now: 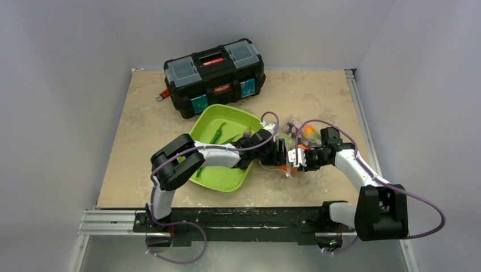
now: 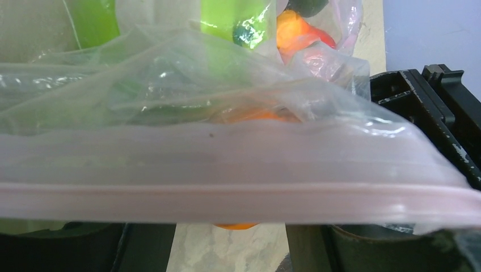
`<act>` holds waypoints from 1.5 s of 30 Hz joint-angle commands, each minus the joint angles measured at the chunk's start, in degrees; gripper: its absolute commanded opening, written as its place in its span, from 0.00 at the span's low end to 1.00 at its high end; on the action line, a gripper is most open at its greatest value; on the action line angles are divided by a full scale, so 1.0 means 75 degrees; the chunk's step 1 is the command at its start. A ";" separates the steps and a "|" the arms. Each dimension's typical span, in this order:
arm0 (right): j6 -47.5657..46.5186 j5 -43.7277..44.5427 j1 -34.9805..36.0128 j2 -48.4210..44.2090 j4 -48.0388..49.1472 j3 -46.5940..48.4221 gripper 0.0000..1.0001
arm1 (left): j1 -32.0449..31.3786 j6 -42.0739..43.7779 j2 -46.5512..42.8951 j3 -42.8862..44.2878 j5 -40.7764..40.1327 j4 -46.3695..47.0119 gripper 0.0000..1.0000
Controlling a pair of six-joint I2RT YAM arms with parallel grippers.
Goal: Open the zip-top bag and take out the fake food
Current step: Pick up the fake fruit from the zipper food storage bag.
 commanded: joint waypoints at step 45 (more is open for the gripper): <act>0.2821 0.0302 0.0136 -0.0251 0.1691 -0.0020 0.22 | 0.0087 0.1437 -0.3201 -0.1059 -0.0254 -0.1424 0.00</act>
